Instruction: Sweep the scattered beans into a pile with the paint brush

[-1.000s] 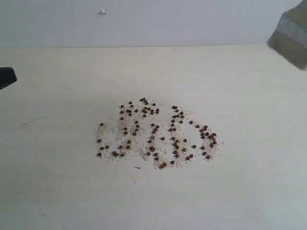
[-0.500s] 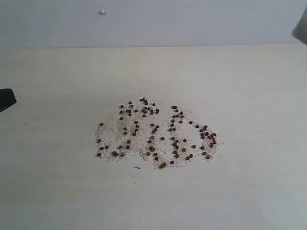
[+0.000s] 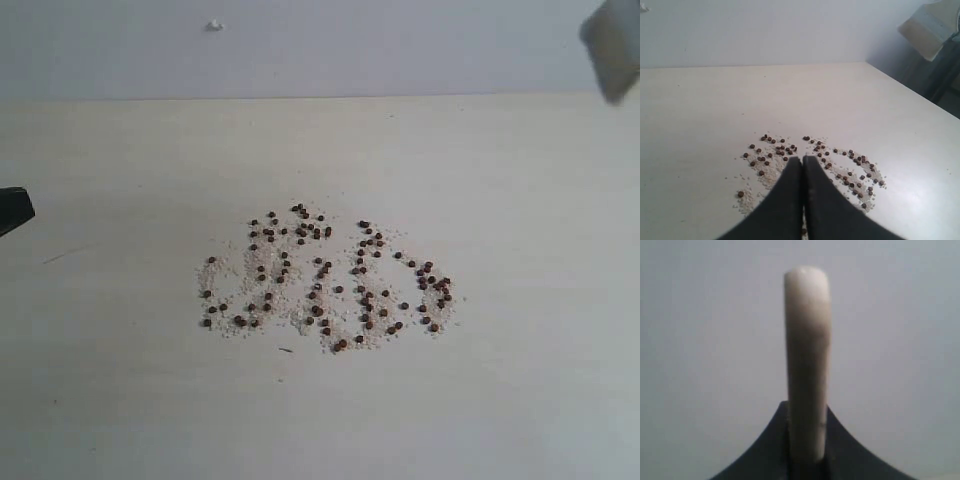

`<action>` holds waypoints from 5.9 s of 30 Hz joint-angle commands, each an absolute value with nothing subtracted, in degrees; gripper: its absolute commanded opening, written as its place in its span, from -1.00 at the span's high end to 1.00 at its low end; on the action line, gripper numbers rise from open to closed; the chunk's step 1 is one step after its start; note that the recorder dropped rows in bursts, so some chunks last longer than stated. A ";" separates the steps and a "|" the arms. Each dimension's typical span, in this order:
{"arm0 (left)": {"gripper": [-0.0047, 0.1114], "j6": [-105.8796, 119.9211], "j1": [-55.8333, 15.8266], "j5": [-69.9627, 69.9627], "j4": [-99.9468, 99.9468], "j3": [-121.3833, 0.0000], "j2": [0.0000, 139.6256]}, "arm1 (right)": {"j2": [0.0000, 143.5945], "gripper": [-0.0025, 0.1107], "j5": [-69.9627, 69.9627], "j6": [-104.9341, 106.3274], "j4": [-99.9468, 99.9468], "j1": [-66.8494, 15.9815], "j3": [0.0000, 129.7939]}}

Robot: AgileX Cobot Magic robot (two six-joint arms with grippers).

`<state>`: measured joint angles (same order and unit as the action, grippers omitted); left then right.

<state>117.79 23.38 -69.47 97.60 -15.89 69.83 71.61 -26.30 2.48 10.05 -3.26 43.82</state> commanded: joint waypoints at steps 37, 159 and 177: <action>0.92 117.44 23.46 -69.96 97.80 -15.83 69.33 | 92.14 0.96 -69.96 25.41 49.67 -46.67 20.95; 0.92 117.44 23.46 -69.96 97.80 -15.83 69.33 | 98.55 0.96 -45.70 39.79 61.60 -46.67 49.26; 0.92 101.52 23.46 -69.96 97.97 -15.83 69.28 | 92.73 0.96 -43.84 38.81 58.18 -46.67 44.29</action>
